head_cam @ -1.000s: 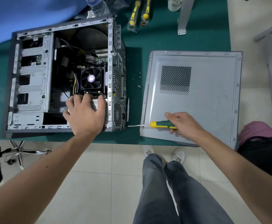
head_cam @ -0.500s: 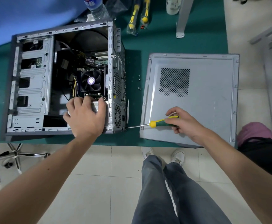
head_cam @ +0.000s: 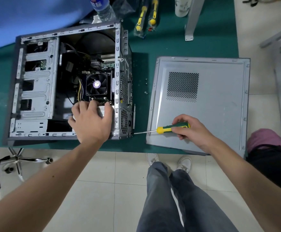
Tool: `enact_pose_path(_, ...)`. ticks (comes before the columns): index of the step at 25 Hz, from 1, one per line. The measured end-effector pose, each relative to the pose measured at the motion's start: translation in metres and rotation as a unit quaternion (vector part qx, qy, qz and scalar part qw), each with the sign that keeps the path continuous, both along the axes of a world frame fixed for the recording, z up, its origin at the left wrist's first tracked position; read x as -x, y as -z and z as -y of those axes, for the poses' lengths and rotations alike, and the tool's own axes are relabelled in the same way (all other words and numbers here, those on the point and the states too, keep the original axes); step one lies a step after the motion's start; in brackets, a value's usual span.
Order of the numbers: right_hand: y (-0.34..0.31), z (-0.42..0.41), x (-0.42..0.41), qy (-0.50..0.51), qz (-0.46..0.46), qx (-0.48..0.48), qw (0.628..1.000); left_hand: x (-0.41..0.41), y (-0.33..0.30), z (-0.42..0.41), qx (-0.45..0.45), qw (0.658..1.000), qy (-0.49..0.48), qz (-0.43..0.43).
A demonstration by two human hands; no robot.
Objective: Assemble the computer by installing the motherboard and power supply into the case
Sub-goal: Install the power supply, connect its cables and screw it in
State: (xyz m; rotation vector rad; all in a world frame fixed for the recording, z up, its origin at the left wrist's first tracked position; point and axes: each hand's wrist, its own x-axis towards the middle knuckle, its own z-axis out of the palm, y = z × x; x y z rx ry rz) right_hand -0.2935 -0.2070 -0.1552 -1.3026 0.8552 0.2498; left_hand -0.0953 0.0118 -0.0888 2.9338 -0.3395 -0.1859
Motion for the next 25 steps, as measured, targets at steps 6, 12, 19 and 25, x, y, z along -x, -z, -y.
enact_pose_path(6, 0.0040, -0.0104, 0.0006, -0.001, -0.059, 0.004, 0.998, -0.0007, -0.0008, -0.0012, 0.000, 1.000, 0.001, 0.003)
enact_pose_path(12, 0.0017, -0.0067, 0.0020, -0.017, -0.095, 0.036, 0.995, -0.0012, 0.0001, -0.0011, 0.002, 1.000, 0.003, 0.003)
enact_pose_path(19, 0.0017, -0.0051, 0.0058, 0.025, -0.014, 0.006, 1.000, -0.0019, 0.0021, -0.0006, -0.005, 1.000, 0.005, 0.004)
enact_pose_path(25, 0.0058, -0.0114, 0.0001, -0.028, -0.108, 0.026, 0.993, -0.0027, 0.0028, -0.0025, -0.008, 1.000, 0.002, 0.004)
